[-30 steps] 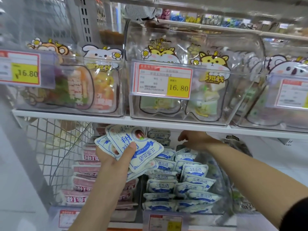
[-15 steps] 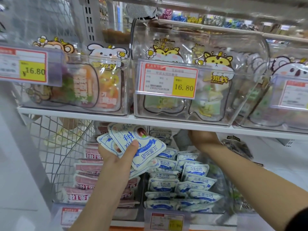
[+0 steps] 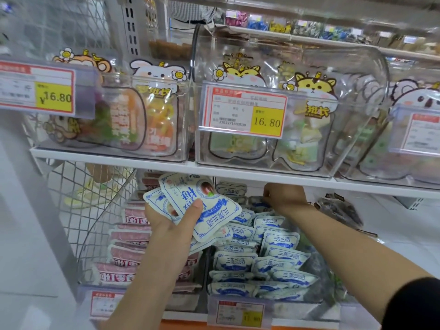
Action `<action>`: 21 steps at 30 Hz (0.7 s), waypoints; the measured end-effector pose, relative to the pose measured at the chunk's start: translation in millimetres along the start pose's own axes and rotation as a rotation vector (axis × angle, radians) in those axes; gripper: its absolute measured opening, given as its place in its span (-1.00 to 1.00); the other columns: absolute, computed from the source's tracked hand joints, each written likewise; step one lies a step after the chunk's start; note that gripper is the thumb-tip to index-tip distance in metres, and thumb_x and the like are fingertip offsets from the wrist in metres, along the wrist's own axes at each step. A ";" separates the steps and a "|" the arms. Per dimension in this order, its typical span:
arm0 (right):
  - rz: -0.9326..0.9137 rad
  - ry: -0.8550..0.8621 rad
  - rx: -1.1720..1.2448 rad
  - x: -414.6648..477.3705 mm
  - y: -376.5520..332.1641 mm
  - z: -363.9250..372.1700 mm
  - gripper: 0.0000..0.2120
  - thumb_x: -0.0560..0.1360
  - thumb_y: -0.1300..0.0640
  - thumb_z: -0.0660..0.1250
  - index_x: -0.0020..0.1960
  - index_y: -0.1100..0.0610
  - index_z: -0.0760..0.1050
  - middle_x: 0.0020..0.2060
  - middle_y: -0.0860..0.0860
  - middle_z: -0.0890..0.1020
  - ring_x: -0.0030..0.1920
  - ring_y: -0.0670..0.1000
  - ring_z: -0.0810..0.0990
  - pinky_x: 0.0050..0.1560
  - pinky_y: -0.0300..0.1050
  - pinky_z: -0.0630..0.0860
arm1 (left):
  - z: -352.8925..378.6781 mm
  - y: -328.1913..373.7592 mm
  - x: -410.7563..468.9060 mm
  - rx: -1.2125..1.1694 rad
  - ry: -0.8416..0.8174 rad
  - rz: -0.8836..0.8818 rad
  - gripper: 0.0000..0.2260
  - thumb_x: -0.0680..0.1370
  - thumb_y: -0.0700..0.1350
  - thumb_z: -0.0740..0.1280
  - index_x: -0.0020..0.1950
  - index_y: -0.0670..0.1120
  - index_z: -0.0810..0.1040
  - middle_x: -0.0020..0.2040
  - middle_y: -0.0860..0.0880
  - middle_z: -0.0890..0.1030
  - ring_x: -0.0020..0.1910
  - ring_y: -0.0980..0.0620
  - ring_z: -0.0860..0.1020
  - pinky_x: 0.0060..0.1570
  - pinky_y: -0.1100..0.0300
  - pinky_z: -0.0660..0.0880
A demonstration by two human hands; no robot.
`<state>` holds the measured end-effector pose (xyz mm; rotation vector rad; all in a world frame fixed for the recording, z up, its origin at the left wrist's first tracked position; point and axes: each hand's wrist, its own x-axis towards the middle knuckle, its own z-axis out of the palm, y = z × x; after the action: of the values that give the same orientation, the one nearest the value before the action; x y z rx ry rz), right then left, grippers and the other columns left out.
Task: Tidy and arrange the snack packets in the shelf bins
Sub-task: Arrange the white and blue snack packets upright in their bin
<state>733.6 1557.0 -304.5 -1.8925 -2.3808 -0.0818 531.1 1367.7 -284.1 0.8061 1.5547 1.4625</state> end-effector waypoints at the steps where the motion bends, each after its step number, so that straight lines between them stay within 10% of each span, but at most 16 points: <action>1: 0.041 0.026 0.069 4.1 1.8 4.4 -0.79 0.57 0.01 0.22 -0.10 0.13 0.49 -0.19 0.03 0.56 -0.26 -0.05 0.41 -0.31 -0.18 0.28 | 0.7 0.9 -1.0 0.013 0.000 0.002 -0.40 0.40 0.24 0.37 0.27 0.16 0.10 0.08 0.04 0.63 0.06 0.02 0.59 0.23 -0.03 0.40; 12: 0.036 -0.145 0.108 -8.4 -10.1 -20.0 -0.72 0.62 0.00 0.08 -0.05 0.11 0.50 -0.08 0.02 0.62 -0.16 -0.04 0.56 -0.24 -0.24 0.43 | 4.2 7.6 -6.1 0.028 -0.037 0.030 -0.40 0.46 0.14 0.34 0.37 0.09 0.09 0.06 0.12 0.60 -0.04 0.17 0.57 0.04 0.13 0.37; 18: -0.073 -0.239 1.166 -110.6 -31.0 -76.6 -0.72 0.54 -0.06 0.27 -0.06 0.14 0.59 -0.22 -0.01 0.65 -0.34 -0.08 0.53 -0.26 -0.33 0.47 | 12.2 13.7 -30.8 0.080 -0.200 0.038 -0.16 0.24 0.27 0.36 0.43 0.12 0.11 -0.15 0.38 0.61 -0.10 0.32 0.59 0.20 0.04 0.41; 21: -0.038 -0.401 1.241 -146.7 -33.9 -73.6 -0.46 0.31 -0.28 0.42 -0.01 0.18 0.56 -0.14 0.11 0.65 -0.19 0.02 0.60 -0.13 -0.15 0.52 | 22.2 7.1 -46.6 0.118 -0.265 0.046 -0.34 0.38 0.16 0.36 0.38 0.12 0.13 -0.17 0.34 0.62 -0.23 0.40 0.58 -0.08 0.29 0.50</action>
<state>736.6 1399.6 -247.0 -1.2413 -1.7871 1.4825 571.0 1337.4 -269.8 1.0654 1.4371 1.2470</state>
